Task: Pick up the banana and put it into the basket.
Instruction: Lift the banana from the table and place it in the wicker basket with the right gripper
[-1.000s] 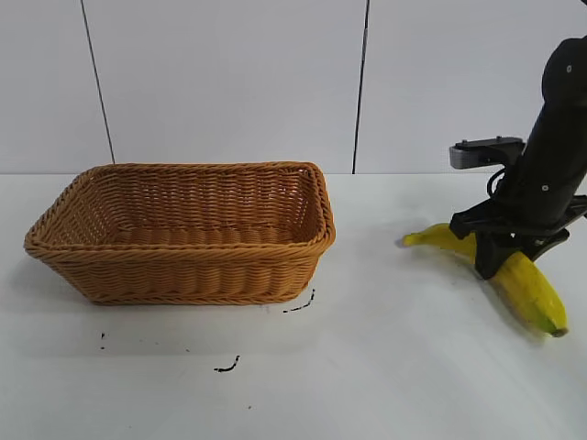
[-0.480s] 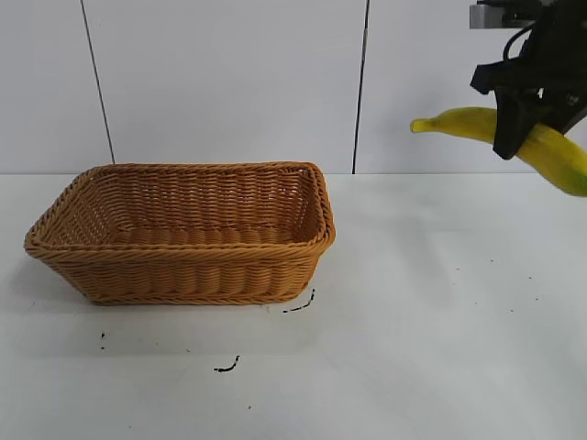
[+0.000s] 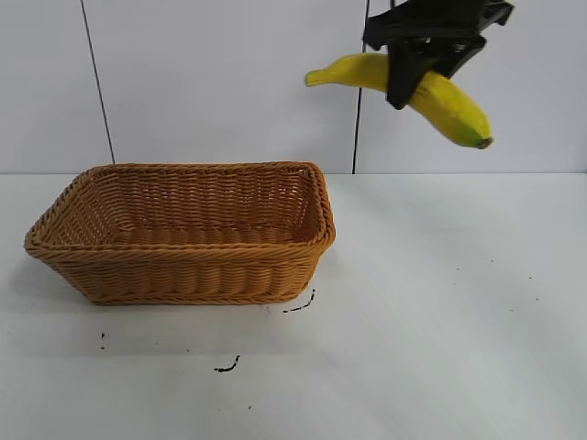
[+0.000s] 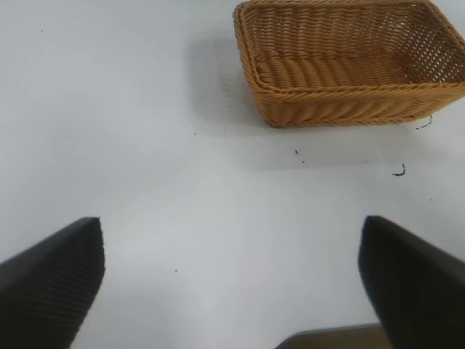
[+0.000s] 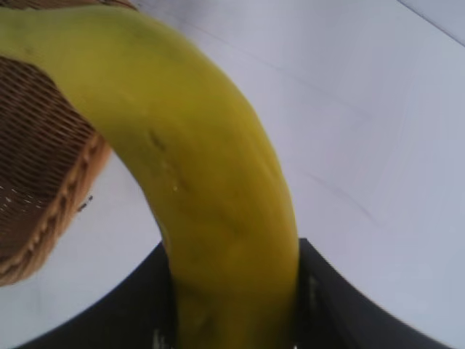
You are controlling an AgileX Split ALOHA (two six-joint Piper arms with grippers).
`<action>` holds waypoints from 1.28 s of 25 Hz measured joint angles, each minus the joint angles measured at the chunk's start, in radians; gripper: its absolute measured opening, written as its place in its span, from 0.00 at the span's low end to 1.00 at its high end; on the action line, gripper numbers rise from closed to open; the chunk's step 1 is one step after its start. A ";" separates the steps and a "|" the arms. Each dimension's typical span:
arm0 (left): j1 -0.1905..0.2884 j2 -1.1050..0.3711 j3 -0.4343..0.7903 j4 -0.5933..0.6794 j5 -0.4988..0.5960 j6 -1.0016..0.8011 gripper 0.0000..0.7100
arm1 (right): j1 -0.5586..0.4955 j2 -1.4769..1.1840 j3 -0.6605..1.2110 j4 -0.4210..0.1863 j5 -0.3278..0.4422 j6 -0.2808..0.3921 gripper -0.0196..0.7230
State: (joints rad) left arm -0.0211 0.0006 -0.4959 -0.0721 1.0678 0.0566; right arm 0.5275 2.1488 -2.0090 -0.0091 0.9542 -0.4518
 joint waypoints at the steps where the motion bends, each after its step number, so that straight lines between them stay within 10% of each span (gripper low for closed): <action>1: 0.000 0.000 0.000 0.000 0.000 0.000 0.97 | 0.028 0.009 -0.001 0.000 -0.043 -0.014 0.43; 10: 0.000 0.000 0.000 0.000 0.000 0.000 0.97 | 0.143 0.144 -0.003 -0.087 -0.327 -0.120 0.43; 27: 0.000 0.000 0.000 0.000 0.000 0.000 0.97 | 0.143 0.287 -0.003 -0.100 -0.420 -0.123 0.43; 32: 0.000 0.000 0.000 0.000 0.000 0.000 0.97 | 0.143 0.287 -0.003 -0.100 -0.428 -0.120 0.87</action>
State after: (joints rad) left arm -0.0211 0.0006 -0.4959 -0.0721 1.0678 0.0566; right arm 0.6703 2.4358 -2.0120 -0.1086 0.5260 -0.5723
